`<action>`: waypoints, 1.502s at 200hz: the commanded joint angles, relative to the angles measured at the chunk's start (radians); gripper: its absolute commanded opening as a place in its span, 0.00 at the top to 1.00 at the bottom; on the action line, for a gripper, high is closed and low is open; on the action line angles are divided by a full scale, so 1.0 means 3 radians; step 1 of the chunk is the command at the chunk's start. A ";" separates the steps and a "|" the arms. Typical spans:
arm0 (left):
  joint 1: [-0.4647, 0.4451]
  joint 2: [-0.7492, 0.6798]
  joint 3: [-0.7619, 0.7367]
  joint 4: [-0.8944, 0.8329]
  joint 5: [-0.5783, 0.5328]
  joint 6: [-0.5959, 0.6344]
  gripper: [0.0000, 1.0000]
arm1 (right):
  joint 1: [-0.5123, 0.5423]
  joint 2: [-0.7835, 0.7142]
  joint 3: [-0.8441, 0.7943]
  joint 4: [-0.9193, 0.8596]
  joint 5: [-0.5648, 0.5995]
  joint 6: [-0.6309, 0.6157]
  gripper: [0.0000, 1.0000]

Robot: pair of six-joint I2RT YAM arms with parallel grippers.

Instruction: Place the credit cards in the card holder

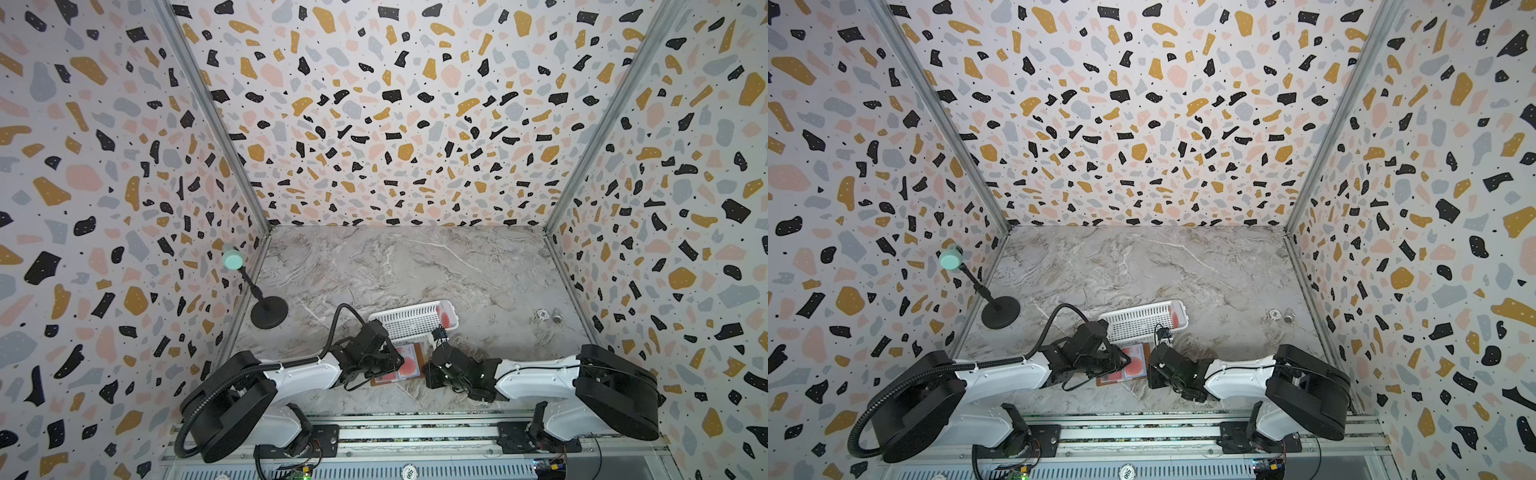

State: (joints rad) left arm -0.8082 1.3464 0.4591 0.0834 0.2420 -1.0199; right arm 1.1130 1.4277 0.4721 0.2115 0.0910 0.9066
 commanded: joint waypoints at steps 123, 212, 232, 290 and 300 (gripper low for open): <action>-0.0047 0.0119 0.0144 -0.0114 -0.0067 0.0158 0.91 | -0.0092 -0.0411 -0.0211 -0.0055 -0.0181 -0.0072 0.89; -0.0050 0.0195 0.0101 -0.0056 -0.0056 0.0158 0.96 | -0.0291 -0.0401 -0.0265 0.0459 -0.0603 -0.0061 0.77; -0.0053 0.0210 0.0070 -0.0017 -0.0050 0.0153 0.96 | -0.0305 -0.0333 -0.0242 0.0502 -0.0636 -0.0041 0.75; -0.0055 0.0199 -0.0028 0.0060 -0.0052 0.0128 0.98 | -0.0311 -0.0166 -0.0206 0.0608 -0.0683 0.0012 0.74; -0.0062 0.0197 -0.0043 0.0080 -0.0046 0.0118 0.99 | -0.0315 -0.0158 -0.0203 0.0619 -0.0688 0.0012 0.74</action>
State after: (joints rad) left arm -0.8204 1.3994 0.4751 0.0990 0.2264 -0.9863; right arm 1.0218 1.3758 0.3935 0.3710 -0.1066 0.8993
